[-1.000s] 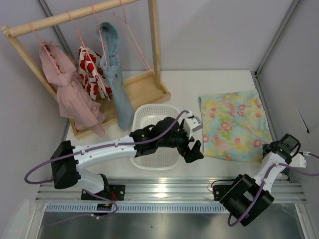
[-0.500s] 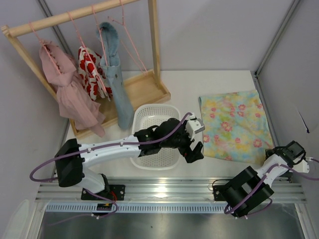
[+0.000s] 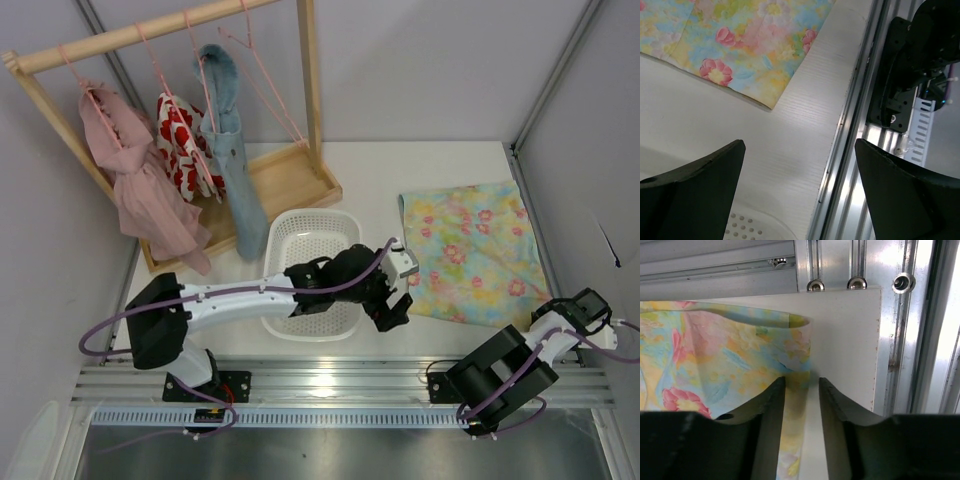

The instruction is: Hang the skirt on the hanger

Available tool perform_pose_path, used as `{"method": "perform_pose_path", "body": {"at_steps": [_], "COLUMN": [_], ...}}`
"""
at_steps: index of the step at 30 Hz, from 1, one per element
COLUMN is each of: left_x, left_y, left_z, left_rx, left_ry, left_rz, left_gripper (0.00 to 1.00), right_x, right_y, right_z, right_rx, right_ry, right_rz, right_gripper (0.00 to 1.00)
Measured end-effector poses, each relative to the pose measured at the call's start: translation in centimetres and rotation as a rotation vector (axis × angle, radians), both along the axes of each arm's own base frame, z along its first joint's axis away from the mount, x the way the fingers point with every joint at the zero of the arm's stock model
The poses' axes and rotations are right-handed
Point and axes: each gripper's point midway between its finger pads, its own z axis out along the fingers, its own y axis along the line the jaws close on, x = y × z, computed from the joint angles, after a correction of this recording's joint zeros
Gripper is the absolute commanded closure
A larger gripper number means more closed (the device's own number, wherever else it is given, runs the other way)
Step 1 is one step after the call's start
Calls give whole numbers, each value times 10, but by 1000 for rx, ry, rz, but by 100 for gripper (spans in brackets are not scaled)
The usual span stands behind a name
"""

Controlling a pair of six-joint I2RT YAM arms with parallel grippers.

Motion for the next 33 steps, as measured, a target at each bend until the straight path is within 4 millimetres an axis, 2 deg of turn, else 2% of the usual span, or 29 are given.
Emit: {"method": "perform_pose_path", "body": {"at_steps": [7,11,16,19,25,31,33], "left_x": [-17,-21,-13,-3,13,19,22], "left_y": [-9,-19,-34,-41,-55,-72,-76], "left_z": [-43,-58,-73,-81,-98,-110,-113], "left_rx": [106,137,158,169,188,190,193], "left_ry": [-96,-188,-342,-419,-523,-542,-548], "left_rz": [-68,-102,-120,-120,-116,-113,-101], "left_gripper": [12,20,35,42,43,33,33], "right_x": [2,1,4,8,14,20,21], "right_y": [-2,-2,-2,0,5,9,9], "right_z": [-6,-7,-1,1,1,0,0], "right_rx": [0,-1,-16,-20,12,46,50], "right_ry": [-10,-11,-46,-72,-120,-156,-163], "right_rz": [16,27,42,50,53,57,59], "right_gripper": [80,89,98,98,99,100,100]}}
